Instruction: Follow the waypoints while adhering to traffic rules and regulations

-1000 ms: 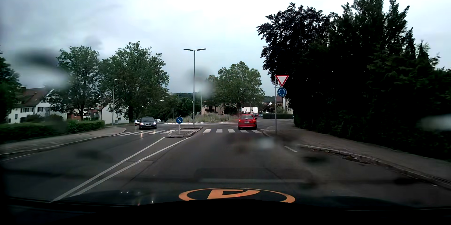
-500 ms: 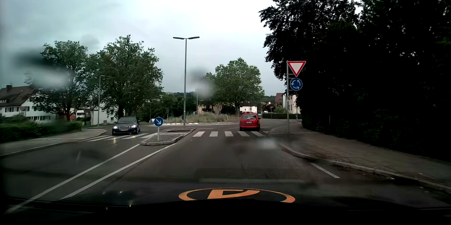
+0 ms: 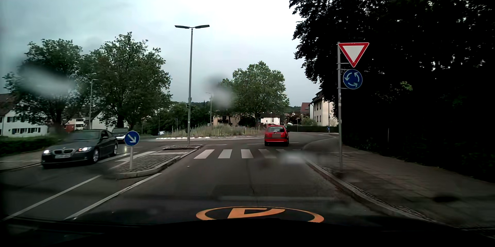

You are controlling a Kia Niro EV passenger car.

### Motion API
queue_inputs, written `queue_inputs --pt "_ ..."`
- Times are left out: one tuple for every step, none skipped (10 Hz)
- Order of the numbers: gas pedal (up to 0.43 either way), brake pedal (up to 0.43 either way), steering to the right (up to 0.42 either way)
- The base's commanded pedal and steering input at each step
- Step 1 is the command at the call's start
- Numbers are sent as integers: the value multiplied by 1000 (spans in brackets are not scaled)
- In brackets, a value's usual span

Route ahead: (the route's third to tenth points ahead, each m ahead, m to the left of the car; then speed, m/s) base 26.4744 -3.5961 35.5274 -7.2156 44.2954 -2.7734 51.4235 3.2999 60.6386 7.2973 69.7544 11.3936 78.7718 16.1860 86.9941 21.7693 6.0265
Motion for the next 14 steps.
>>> queue_inputs --pt "0 0 18" --pt "0 0 18" --pt "0 0 18" --pt "0 0 18" --pt "0 0 18" --pt "0 0 18" --pt "0 0 20" --pt "0 0 23" --pt "0 0 26" --pt "0 0 26" --pt "0 0 27" --pt "39 0 26" --pt "67 0 26" --pt "79 0 30"
